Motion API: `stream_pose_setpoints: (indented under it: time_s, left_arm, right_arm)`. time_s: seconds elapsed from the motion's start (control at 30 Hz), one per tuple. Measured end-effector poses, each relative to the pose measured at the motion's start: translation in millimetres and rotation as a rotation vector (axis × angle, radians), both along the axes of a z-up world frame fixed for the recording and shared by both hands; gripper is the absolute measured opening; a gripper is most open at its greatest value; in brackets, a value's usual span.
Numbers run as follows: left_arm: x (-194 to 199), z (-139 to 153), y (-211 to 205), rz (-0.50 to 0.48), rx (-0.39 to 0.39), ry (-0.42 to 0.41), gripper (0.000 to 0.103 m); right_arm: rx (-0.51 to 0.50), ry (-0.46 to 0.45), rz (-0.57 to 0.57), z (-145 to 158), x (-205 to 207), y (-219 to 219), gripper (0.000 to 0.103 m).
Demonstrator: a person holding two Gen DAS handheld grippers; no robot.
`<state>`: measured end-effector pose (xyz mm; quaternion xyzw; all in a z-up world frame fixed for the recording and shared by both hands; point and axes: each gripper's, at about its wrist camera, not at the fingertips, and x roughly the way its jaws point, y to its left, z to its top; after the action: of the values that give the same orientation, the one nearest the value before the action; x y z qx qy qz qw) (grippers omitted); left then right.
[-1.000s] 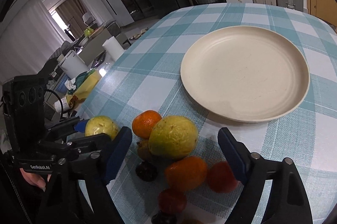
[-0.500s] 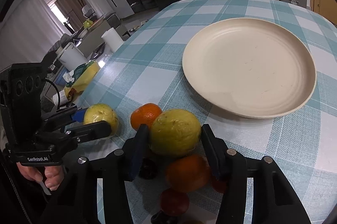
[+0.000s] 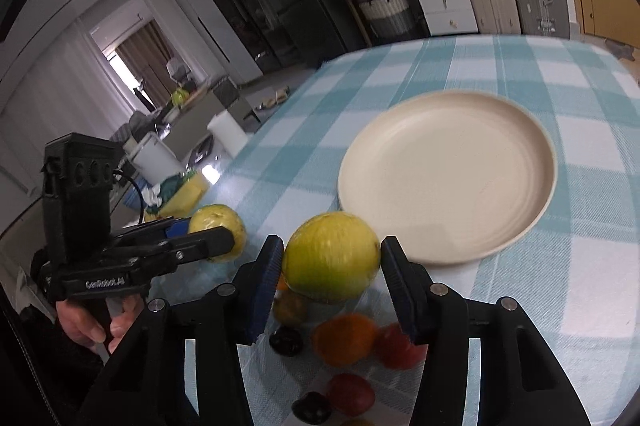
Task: Organize fruits
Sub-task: 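Carry both held citrus fruits over the cream plate and lower them onto it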
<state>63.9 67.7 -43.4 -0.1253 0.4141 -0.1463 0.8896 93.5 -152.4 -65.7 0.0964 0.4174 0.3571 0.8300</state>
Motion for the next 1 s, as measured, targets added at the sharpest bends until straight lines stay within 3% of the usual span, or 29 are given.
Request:
stream_pose_setpoints:
  time_s: [0.1,0.13,0.17,0.33,0.4,0.53,0.77,1.0]
  left_arm:
    - [20,10,-9,-0.024,0.010,-0.016,0.050]
    - [27,13,-12,-0.030,0.010,-0.019,0.050]
    - [36,14,-15,-0.043,0.008,-0.022,0.050]
    - [69,8,-28,-0.055,-0.020,0.012,0.050]
    - [72,4,-31,-0.054,-0.022,0.019,0.050]
    - [74,-3,-34,-0.058,-0.009,0.023,0.050]
    - [70,-1,-30,-0.043,-0.007,0.016,0.050]
    - [65,1,-29,-0.053,0.000,0.015,0.050]
  right_arm:
    - [0.004,-0.026,-0.022,9,8,-9,0.040]
    - [0.009,-0.032,-0.028,12,11,-12,0.025]
    - [0.022,-0.035,-0.038,16,16,-17,0.023]
    - [0.016,0.017,-0.061,5,38,-24,0.023]
    - [0.014,0.008,-0.035,-1,34,-24,0.023]
    - [0.065,-0.002,-0.090,-7,20,-47,0.024]
    - [0.036,0.065,-0.050,-25,3,-37,0.043]
    - [-0.041,0.069,-0.042,-33,4,-19,0.048]
